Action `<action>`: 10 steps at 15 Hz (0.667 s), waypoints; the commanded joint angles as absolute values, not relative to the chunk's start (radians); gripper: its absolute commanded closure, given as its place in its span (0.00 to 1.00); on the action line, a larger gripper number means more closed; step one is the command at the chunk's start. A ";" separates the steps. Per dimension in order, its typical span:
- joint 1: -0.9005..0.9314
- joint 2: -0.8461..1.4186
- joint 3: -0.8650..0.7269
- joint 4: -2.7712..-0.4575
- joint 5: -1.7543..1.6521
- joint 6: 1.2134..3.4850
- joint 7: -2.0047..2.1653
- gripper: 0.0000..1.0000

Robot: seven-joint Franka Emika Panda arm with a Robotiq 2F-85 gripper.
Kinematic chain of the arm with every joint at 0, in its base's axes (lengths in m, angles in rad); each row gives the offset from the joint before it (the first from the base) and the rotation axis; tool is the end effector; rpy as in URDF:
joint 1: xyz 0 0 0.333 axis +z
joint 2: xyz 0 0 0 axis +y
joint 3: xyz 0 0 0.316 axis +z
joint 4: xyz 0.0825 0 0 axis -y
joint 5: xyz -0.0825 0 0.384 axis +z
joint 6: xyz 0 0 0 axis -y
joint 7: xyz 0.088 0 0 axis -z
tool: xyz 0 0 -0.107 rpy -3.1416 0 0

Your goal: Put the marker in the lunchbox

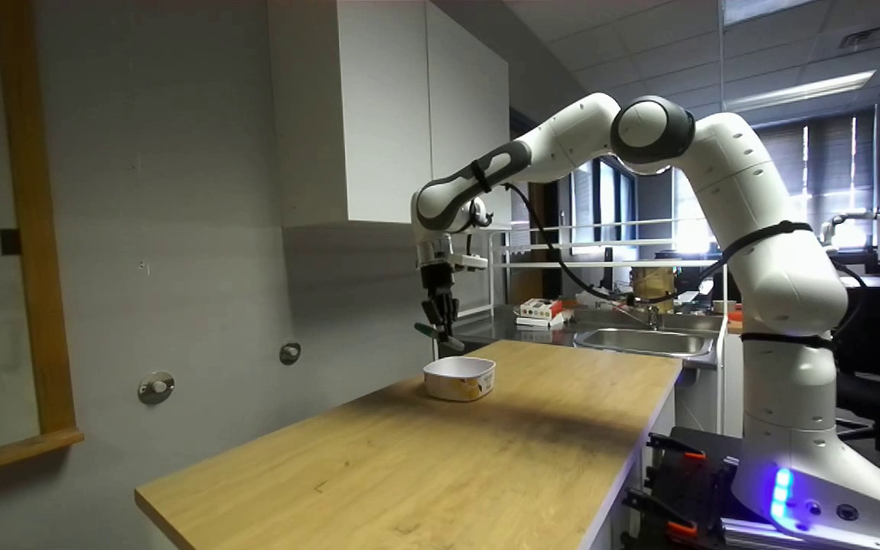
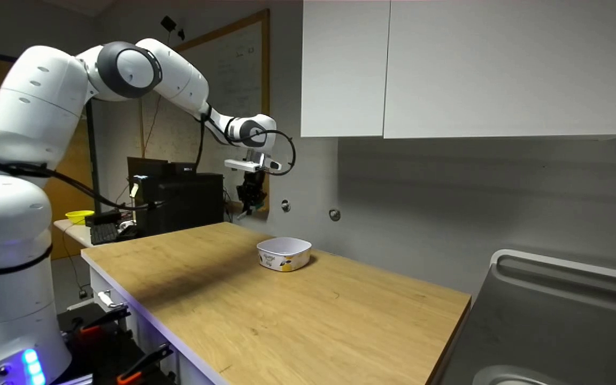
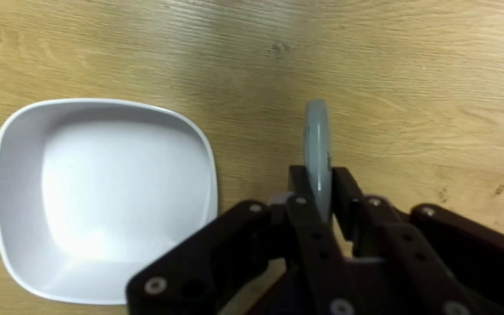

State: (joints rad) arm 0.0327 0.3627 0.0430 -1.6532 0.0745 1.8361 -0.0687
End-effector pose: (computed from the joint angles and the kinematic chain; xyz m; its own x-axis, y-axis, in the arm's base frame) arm 0.6368 0.0517 0.3878 0.9771 0.1231 -0.1734 0.1079 -0.9897 -0.0945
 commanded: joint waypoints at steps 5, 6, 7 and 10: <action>0.002 0.506 0.006 -1.518 0.070 1.759 -0.016 0.92; 0.000 0.522 0.003 -1.500 0.069 1.747 -0.011 0.93; -0.002 0.539 0.000 -1.475 0.068 1.729 -0.008 0.93; -0.010 0.584 -0.007 -1.400 0.065 1.677 0.003 0.93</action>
